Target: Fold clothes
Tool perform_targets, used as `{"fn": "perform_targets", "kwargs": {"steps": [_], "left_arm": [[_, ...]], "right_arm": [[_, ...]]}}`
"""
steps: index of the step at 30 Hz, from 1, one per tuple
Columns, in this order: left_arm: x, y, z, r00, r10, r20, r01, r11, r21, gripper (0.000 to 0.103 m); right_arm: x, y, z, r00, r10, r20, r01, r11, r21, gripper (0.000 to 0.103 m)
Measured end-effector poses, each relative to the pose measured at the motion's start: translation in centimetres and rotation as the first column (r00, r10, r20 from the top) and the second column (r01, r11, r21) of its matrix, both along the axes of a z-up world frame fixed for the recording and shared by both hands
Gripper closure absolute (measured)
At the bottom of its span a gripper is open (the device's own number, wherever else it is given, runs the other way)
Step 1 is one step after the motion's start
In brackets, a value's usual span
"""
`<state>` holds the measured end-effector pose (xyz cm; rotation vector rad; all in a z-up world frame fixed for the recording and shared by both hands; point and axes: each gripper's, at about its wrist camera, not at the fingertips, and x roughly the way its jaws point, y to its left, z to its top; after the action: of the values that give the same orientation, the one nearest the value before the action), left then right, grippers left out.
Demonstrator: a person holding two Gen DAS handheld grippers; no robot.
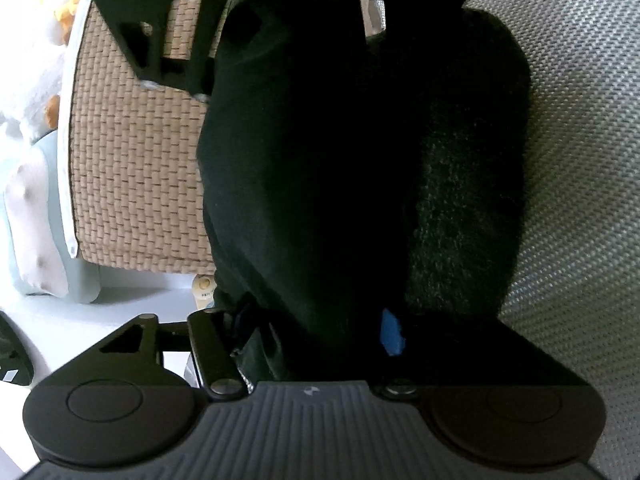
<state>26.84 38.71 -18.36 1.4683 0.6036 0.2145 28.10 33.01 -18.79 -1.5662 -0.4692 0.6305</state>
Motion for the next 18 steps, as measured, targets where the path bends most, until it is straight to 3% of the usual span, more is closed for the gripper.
{"fn": "perform_targets", "kwargs": {"steps": [1, 8, 9, 12, 18], "left_arm": [[-1.1, -0.4, -0.3, 1.000, 0.017, -0.001, -0.017, 1.000, -0.002, 0.036], [-4.6, -1.6, -0.5, 1.000, 0.023, -0.014, -0.023, 1.000, 0.004, 0.036], [-5.0, -1.8, -0.5, 1.000, 0.018, -0.016, -0.018, 1.000, 0.006, 0.035], [-6.3, -2.6, -0.5, 1.000, 0.010, -0.028, -0.011, 1.000, -0.017, 0.033], [-9.2, -4.6, -0.5, 0.997, -0.053, -0.049, 0.052, 0.998, -0.027, 0.033]], "right_arm": [[-0.2, -0.4, 0.1, 1.000, 0.021, 0.023, -0.022, 1.000, 0.004, 0.033], [-0.5, -2.4, 0.5, 0.998, 0.043, -0.035, -0.045, 0.997, -0.058, 0.029], [-0.4, -2.7, 0.5, 0.998, 0.048, -0.038, -0.050, 0.997, -0.052, 0.030], [-0.4, -2.4, 0.6, 0.995, 0.021, -0.100, -0.028, 0.997, -0.069, 0.046], [0.4, -0.8, 2.8, 0.984, -0.016, -0.175, 0.004, 0.998, -0.065, 0.046]]}}
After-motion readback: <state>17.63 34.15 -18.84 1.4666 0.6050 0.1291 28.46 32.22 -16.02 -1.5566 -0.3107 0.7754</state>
